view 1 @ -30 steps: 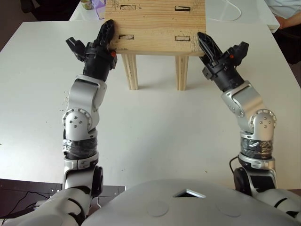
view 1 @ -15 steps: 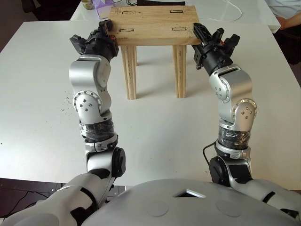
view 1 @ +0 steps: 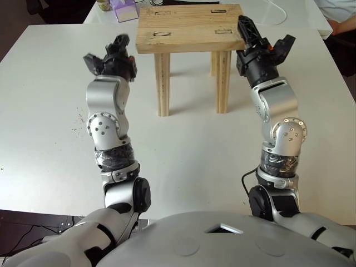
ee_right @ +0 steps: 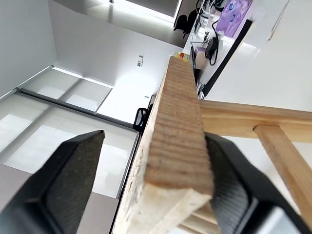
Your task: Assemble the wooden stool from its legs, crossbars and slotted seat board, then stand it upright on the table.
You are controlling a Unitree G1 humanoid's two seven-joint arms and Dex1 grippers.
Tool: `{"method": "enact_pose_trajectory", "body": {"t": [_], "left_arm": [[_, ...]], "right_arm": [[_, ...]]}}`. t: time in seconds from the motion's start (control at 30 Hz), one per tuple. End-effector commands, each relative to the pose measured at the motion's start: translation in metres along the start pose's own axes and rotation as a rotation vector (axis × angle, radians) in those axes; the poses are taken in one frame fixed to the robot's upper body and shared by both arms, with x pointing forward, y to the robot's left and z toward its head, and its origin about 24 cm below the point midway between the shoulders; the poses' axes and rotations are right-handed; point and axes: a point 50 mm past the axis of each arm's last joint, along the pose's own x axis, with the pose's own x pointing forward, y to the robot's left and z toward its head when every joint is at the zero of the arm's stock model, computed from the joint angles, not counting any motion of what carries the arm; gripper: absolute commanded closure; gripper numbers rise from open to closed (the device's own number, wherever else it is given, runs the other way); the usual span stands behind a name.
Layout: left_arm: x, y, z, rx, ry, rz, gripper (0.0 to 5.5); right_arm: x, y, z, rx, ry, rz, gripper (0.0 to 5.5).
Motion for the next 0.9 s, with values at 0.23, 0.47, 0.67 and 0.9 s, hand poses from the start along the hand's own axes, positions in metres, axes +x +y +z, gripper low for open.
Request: {"method": "enact_pose_trajectory", "body": {"t": [0.23,0.47,0.67,0.9], "left_arm": [[-0.001,-0.004,0.029,0.181,-0.138,-0.022,0.94],[-0.015,0.005,0.05,0.532,-0.314,0.014,0.34],[-0.038,0.059,0.082,1.243,-0.5,0.272,0.34],[-0.016,0.11,0.036,1.566,-0.285,0.057,0.99]], "right_arm": [[-0.011,-0.008,0.009,-0.151,-0.076,-0.043,0.93],[-0.034,-0.025,0.024,-0.515,-0.154,-0.142,0.58],[-0.038,-0.045,0.073,-0.973,-0.333,-0.279,0.58],[-0.032,-0.143,0.034,-1.279,-0.098,-0.43,0.9]]}}
